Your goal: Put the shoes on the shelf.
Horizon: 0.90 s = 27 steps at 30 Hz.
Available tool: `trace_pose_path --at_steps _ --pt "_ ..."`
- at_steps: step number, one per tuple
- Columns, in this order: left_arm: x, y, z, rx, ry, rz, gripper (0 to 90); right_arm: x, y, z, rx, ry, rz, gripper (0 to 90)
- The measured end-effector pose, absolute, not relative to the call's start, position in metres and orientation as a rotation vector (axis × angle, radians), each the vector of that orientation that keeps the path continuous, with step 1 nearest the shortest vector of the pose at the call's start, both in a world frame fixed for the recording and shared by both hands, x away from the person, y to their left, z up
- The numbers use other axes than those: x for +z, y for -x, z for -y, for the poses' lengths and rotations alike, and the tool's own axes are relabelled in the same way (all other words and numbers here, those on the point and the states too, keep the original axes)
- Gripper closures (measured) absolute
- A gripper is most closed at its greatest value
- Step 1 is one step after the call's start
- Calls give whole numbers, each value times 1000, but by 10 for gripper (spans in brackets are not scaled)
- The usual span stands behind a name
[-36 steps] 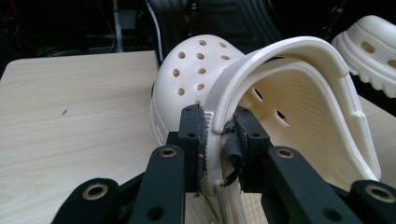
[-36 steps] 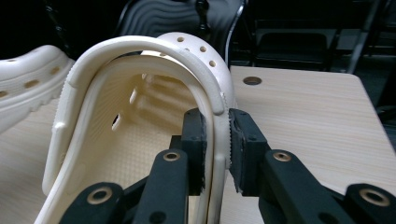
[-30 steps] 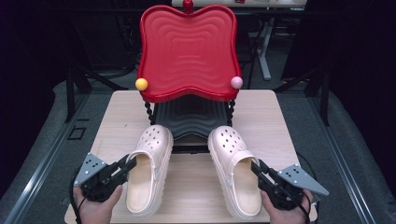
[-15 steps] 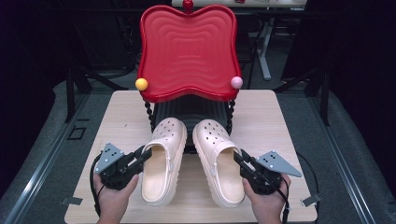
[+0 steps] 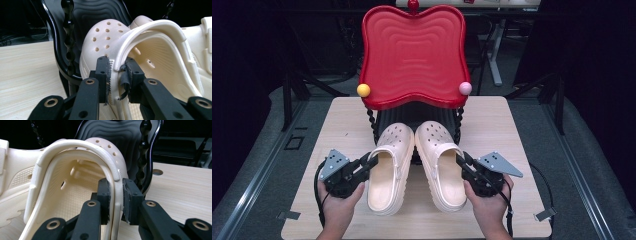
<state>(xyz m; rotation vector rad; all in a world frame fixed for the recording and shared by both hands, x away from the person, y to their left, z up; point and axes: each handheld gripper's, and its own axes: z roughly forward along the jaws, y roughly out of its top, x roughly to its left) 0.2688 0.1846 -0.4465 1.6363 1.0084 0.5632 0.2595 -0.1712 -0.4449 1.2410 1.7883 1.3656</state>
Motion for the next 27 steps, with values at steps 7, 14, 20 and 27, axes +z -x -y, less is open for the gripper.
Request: trace_pose_path --at_steps 7,14,20,27 --pt "-446 -283 -180 572 -1634 -1001 758 -447 -271 166 1377 -1245 -1779 768" --pt "-448 -305 -175 584 -1625 -1001 758 -450 -286 162 1380 -1234 -1743 767" --pt "-453 -324 -169 578 -1607 -1011 758 -455 -300 155 1344 -1215 -1736 767" --pt "-456 -334 -164 578 -1586 -1008 752 -460 -314 151 1341 -1236 -1719 765"
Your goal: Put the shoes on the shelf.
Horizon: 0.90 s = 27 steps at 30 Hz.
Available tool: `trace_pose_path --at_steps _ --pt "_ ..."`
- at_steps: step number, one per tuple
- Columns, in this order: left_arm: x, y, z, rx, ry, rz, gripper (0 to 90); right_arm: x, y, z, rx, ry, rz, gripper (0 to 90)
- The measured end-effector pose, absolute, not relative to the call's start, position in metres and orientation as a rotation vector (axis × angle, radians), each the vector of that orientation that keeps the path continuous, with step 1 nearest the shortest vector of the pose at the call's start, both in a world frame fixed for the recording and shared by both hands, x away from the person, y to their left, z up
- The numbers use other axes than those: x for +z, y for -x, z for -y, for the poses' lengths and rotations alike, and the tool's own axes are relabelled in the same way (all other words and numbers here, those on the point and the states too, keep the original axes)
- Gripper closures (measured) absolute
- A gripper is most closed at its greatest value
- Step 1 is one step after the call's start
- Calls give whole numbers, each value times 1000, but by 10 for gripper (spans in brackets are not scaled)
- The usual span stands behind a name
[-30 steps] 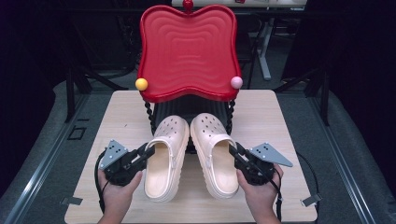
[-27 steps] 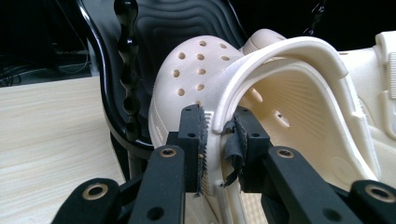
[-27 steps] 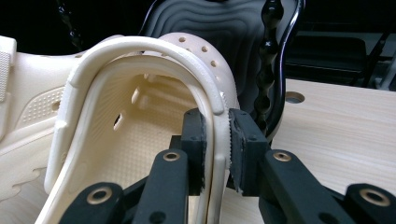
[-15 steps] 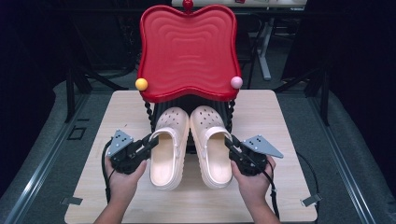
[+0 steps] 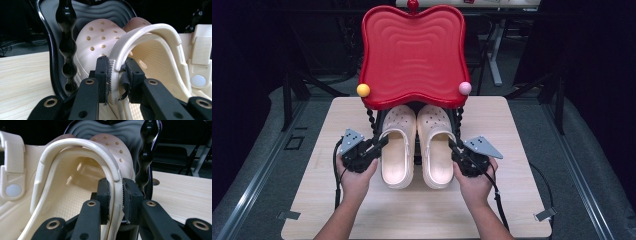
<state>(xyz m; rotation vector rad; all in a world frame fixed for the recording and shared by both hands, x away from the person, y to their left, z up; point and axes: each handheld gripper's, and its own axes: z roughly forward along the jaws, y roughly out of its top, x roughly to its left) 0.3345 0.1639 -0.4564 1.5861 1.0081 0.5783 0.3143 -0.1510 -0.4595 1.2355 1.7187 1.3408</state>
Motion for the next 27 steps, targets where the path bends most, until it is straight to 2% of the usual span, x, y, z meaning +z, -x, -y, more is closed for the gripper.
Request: trace_pose_path --at_steps 9,21,27 --pt "-460 -338 -154 663 -1565 -1028 720 -461 -324 143 1330 -1199 -1717 743" --pt "-463 -338 -157 568 -1532 -1042 596 -463 -320 140 1356 -1143 -1756 676" --pt "-465 -336 -155 569 -1542 -1046 577 -464 -320 138 1352 -1141 -1770 653"
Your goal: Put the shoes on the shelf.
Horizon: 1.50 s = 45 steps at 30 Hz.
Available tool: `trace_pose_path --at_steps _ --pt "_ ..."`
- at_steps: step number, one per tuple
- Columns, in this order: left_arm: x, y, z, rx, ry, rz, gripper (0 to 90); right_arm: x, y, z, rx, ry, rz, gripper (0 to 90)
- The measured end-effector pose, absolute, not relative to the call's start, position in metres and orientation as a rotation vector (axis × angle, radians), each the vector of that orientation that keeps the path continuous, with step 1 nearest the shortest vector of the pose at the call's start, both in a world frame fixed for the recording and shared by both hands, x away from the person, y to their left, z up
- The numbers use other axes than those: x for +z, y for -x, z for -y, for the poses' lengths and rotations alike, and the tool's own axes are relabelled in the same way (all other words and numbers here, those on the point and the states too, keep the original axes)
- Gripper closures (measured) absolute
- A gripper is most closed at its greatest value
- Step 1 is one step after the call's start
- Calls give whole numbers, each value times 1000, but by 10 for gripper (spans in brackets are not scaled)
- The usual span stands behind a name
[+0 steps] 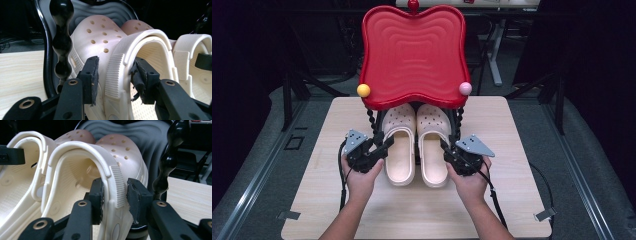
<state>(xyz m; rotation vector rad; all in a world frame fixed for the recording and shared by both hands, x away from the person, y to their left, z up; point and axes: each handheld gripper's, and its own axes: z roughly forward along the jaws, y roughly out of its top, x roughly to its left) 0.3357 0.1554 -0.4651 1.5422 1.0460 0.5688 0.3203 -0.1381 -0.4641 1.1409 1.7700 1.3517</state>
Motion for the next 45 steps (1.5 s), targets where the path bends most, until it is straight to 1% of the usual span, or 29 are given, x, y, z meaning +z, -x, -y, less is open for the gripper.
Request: trace_pose_path --at_steps 4,6,7,12,19,24,30,33,37,40,45 --pt "-468 -335 -154 568 -1529 -1065 580 -466 -320 138 1357 -1141 -1777 648" --pt "-468 -336 -154 592 -1530 -1074 608 -468 -320 136 1360 -1151 -1781 680" --pt "-468 -337 -155 578 -1527 -1073 615 -468 -320 136 1357 -1149 -1773 688" --pt "-467 -341 -155 589 -1538 -1063 632 -469 -322 137 1363 -1162 -1750 726" --pt "-464 -352 -153 612 -1556 -1044 643 -469 -331 135 1387 -1199 -1714 725" --pt "-462 -360 -151 624 -1526 -1056 641 -467 -340 133 1372 -1206 -1700 726" --pt "-463 -359 -151 626 -1514 -1055 617 -465 -341 131 1371 -1196 -1704 697" --pt "-464 -358 -152 611 -1508 -1058 574 -465 -339 132 1387 -1195 -1725 624" --pt "-464 -357 -151 611 -1503 -1061 546 -466 -339 131 1378 -1187 -1722 622" --pt "-464 -355 -151 613 -1512 -1053 518 -464 -337 133 1371 -1183 -1720 599" --pt "-463 -353 -152 609 -1505 -1046 505 -462 -334 135 1363 -1169 -1724 578"
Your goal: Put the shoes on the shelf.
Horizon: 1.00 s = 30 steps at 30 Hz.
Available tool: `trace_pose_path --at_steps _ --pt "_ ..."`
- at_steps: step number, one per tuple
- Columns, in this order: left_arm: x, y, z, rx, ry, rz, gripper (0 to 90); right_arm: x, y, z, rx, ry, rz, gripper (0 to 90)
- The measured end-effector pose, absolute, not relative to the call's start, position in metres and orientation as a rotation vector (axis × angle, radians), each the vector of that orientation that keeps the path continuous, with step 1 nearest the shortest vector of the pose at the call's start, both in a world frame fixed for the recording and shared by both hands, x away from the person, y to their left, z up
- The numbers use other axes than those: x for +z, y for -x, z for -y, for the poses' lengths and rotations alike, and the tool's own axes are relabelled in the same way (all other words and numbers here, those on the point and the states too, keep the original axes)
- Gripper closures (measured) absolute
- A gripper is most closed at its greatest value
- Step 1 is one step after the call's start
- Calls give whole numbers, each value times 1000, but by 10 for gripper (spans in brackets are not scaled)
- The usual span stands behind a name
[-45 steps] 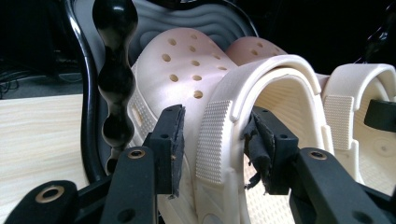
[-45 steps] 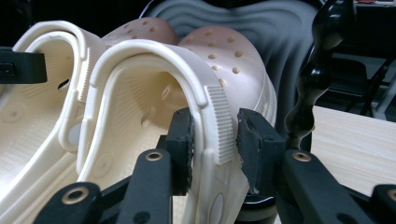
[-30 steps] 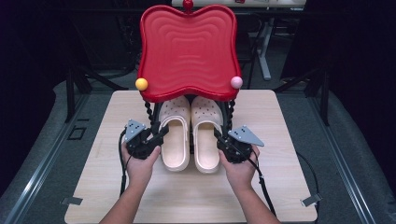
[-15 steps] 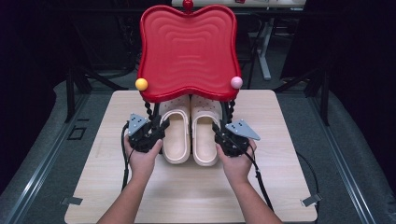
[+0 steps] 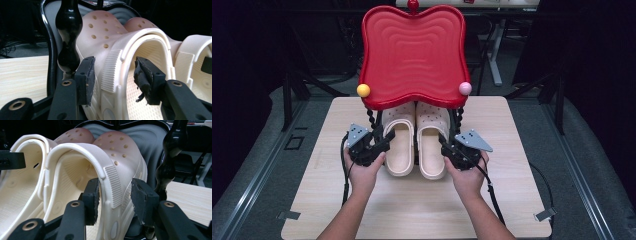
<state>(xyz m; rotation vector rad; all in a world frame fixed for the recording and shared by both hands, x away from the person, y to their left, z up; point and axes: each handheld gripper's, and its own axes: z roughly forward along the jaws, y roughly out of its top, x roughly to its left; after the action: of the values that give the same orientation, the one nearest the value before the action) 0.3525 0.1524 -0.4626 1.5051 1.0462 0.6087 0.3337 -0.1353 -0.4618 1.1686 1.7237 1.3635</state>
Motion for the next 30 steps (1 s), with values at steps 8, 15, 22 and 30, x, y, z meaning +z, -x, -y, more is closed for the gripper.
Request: trace_pose_path --at_steps 8,15,22,30 --pt "-458 -344 -155 618 -1502 -1039 499 -458 -325 136 1368 -1142 -1737 570" --pt "-456 -327 -159 629 -1532 -1006 493 -451 -310 141 1386 -1088 -1763 520" --pt "-462 -307 -164 595 -1563 -973 486 -457 -290 147 1392 -1041 -1782 464" --pt "-467 -287 -170 598 -1580 -959 470 -466 -267 151 1446 -993 -1848 466"
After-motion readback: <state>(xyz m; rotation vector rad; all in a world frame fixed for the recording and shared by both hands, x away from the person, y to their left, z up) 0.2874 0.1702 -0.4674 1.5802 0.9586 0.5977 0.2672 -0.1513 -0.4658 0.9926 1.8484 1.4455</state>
